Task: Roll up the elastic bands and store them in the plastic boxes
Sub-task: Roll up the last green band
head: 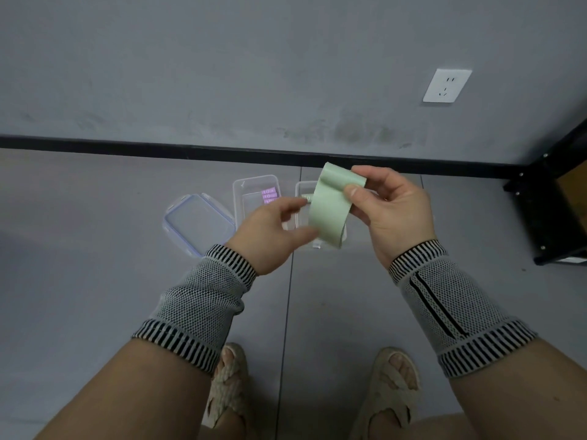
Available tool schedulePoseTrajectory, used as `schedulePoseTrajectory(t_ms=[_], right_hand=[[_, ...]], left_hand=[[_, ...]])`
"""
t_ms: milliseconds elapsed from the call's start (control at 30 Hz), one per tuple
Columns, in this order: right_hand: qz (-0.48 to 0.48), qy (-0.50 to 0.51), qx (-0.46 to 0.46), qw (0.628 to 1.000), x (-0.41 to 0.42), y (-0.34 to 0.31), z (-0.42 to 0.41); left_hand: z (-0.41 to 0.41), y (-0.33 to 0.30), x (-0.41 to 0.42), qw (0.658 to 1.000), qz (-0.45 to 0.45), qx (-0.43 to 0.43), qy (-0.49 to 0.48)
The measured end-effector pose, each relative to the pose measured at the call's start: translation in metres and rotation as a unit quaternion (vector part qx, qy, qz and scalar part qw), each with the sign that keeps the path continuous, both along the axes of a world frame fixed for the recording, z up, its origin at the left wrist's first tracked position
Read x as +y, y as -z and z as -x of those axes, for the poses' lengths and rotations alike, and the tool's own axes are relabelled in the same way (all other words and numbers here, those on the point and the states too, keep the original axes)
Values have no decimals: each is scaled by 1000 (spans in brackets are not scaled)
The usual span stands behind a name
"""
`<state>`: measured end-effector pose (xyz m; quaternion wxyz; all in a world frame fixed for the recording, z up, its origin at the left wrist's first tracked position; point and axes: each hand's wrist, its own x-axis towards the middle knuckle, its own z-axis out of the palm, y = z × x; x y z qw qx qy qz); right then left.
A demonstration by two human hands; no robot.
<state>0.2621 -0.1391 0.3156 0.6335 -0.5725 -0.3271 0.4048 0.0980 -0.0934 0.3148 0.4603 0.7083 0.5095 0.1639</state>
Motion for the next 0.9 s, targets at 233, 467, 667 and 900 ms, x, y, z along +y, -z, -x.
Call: schedulePoseTrajectory(t_ms=[233,467,667,900], right_hand=[[13,-65,-7,998,-3,-2,7],[16,-45,7,999,-3,-3,11],[16,-33,-20,999,-4,-2,12],[-8,-75,-46,996,-5,-3,12]], left_hand=[[-8,-9,0,973,46,-196,-114],[-7,-3,1,967,94,-200,-126],[-10,-7,-3,957,138,-233,-106],[-7,-11,-1,939,177,-268,-121]])
